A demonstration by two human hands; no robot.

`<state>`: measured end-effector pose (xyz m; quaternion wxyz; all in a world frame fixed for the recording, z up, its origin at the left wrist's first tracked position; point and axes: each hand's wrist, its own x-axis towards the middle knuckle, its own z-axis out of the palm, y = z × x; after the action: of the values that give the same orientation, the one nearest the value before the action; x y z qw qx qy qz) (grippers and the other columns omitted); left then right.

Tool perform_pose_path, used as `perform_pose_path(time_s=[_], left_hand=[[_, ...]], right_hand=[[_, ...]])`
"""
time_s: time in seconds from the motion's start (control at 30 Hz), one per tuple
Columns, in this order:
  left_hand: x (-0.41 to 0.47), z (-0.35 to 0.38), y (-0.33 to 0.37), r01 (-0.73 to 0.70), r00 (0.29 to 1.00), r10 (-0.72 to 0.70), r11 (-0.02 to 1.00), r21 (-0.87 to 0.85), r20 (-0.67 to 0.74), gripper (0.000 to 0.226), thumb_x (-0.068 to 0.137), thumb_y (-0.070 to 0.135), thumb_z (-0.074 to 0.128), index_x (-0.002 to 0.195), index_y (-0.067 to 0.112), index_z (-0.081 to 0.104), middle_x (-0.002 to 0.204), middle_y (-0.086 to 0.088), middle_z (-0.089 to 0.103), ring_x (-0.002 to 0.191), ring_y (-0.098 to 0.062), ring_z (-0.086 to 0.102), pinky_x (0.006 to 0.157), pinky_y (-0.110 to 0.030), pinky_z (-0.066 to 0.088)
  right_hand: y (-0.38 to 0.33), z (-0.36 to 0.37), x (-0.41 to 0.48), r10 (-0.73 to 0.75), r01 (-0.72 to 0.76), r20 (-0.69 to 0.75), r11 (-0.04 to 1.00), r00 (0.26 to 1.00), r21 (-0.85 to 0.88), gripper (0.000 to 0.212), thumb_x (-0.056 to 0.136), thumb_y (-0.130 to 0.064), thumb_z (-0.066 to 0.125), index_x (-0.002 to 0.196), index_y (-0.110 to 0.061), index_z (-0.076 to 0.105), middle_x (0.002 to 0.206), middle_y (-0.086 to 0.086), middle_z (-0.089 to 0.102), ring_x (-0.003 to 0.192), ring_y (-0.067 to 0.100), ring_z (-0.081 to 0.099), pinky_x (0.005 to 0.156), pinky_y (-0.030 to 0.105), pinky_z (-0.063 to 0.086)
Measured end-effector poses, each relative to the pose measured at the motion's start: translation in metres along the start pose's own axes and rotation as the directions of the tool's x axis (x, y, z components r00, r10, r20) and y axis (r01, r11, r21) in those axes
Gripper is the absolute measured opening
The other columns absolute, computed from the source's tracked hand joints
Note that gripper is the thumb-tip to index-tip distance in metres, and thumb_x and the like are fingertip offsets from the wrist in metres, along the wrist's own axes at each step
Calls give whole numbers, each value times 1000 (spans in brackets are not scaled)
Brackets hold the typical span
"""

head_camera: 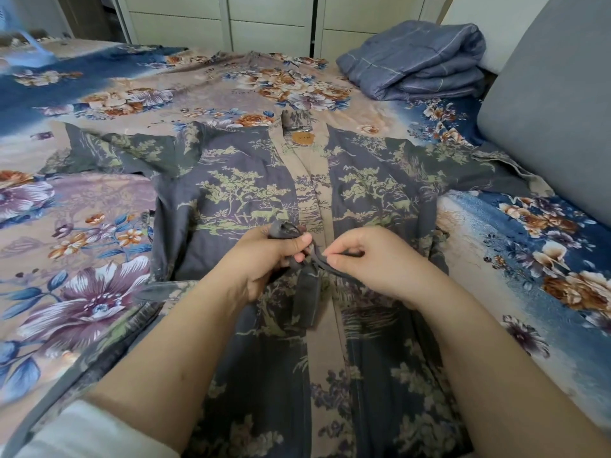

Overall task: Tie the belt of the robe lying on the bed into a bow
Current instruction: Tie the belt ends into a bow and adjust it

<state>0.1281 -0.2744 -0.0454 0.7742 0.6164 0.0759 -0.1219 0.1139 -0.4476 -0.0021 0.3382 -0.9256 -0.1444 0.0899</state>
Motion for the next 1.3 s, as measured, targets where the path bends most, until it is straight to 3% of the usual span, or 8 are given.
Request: perform_pose_path(time_s=[0.27,0.47,0.57,0.67,0.8,0.97,1.1,1.3], left_hand=[[-7,-1,12,90,995,-89,995,-37,52,58,68,-23,27,95,10,66,76,-13,67,52,-16,64,53,-23,51],[-10,-3,11,74,987,-78,997,38,137,37,72,-17,59,100,8,61,80,-12,66,60,-18,63,59,-31,45],[-7,-7,9,66,989,-65,998,1,133,39,72,-19,60,99,8,65,88,-15,68,64,-19,69,60,-31,57],[-5,-9,8,57,990,-55,998,-14,130,46,75,-19,57,113,6,61,100,-20,66,68,-18,71,61,-22,59],[-6,-8,7,43,993,-50,997,64,107,38,76,-14,62,109,5,63,102,-22,63,71,-20,66,58,-21,57],[-5,-8,5,12,998,-20,991,130,59,31,79,-5,64,108,4,64,100,-23,60,72,-26,59,61,-31,53],[-4,-6,6,-31,999,27,993,113,31,23,83,-3,61,105,1,62,100,-26,60,81,-31,56,74,-37,51],[-2,-4,4,-26,994,56,956,293,-95,18,91,3,44,84,17,54,65,-8,58,55,-17,51,54,-28,39]], right_hand=[[8,25,9,-18,30,-99,992,995,119,16,86,-17,66,98,-21,75,97,-10,71,92,1,61,88,21,45],[12,34,17,-2,39,-191,980,982,195,10,80,-16,73,88,-21,75,81,-17,67,84,-2,63,79,13,46],[11,38,18,-3,44,-217,981,976,187,9,78,-18,75,80,-26,70,73,-22,62,74,-9,56,68,8,40],[12,41,19,32,9,-236,986,971,168,16,76,-22,75,79,-26,60,73,-15,61,73,2,58,63,17,41],[16,44,22,108,-61,-278,983,955,173,27,71,-31,77,79,-23,52,78,-5,61,74,13,56,61,28,43],[9,44,21,129,-94,-161,974,979,207,20,80,-32,69,96,-22,63,90,0,69,83,20,64,69,36,53],[6,37,15,112,-95,-30,938,993,333,11,86,-24,66,92,-16,62,83,2,71,56,1,60,48,23,48],[9,18,1,118,-160,197,965,973,209,24,89,-35,61,100,-14,61,67,-3,65,43,6,47,41,18,37]])
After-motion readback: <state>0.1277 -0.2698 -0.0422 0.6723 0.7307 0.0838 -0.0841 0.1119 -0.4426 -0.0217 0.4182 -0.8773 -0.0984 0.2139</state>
